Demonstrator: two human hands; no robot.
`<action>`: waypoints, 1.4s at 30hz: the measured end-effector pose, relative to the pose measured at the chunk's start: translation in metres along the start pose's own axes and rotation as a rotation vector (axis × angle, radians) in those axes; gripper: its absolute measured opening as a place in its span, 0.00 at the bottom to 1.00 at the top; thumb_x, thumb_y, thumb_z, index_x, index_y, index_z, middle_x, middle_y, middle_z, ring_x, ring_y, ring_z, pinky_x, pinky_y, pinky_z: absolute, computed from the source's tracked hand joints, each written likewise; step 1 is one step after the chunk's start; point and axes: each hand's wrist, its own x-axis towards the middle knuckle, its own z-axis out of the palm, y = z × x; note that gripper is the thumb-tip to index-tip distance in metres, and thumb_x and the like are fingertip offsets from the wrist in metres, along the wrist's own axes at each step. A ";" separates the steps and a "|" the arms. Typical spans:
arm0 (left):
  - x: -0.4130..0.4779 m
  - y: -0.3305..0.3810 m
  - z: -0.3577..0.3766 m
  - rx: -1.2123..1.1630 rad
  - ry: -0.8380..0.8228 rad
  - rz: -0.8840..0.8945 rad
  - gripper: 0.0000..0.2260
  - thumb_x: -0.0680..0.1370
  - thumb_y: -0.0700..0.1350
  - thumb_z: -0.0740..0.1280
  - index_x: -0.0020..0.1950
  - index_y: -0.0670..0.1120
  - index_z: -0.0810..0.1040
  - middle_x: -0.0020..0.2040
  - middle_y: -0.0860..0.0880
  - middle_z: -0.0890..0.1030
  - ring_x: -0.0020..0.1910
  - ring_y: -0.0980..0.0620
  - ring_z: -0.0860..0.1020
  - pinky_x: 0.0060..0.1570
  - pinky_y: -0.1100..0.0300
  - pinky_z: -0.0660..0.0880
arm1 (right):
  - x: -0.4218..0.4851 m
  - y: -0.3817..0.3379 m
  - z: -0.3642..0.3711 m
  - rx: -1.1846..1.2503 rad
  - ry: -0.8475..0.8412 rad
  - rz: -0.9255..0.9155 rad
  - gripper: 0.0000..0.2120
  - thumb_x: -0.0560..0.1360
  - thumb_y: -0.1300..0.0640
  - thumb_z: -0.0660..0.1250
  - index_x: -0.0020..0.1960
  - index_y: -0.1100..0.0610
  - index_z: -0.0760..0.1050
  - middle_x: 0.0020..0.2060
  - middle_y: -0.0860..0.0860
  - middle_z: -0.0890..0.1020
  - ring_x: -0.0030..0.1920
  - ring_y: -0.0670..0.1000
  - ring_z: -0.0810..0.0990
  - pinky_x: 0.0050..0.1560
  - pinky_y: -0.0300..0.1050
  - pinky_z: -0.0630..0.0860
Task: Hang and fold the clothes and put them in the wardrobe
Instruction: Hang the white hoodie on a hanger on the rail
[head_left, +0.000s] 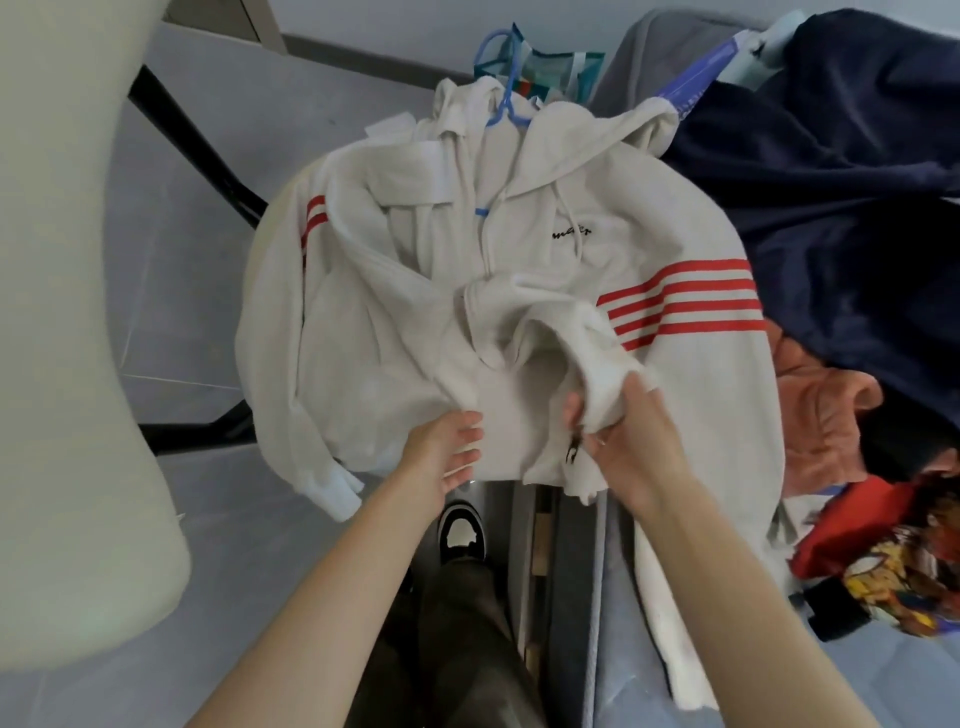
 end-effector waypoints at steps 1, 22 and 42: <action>0.000 0.001 0.008 -0.028 -0.053 -0.031 0.08 0.79 0.49 0.63 0.54 0.47 0.78 0.48 0.50 0.80 0.43 0.52 0.76 0.40 0.61 0.71 | -0.002 -0.015 -0.006 0.072 -0.003 -0.002 0.14 0.83 0.55 0.54 0.64 0.57 0.72 0.43 0.53 0.83 0.33 0.49 0.81 0.29 0.39 0.78; 0.006 0.038 0.013 -0.708 0.011 0.269 0.12 0.80 0.42 0.64 0.62 0.43 0.75 0.52 0.51 0.82 0.48 0.56 0.80 0.57 0.63 0.74 | 0.001 -0.024 -0.015 0.035 -0.146 0.245 0.05 0.70 0.59 0.72 0.45 0.57 0.79 0.36 0.49 0.81 0.35 0.43 0.79 0.43 0.34 0.78; -0.035 -0.011 -0.024 -0.083 -0.122 0.444 0.18 0.62 0.55 0.75 0.37 0.41 0.78 0.31 0.50 0.78 0.32 0.58 0.76 0.41 0.65 0.76 | -0.045 0.058 0.010 -0.037 -0.340 0.230 0.05 0.67 0.60 0.71 0.37 0.59 0.85 0.39 0.54 0.85 0.41 0.44 0.84 0.42 0.33 0.79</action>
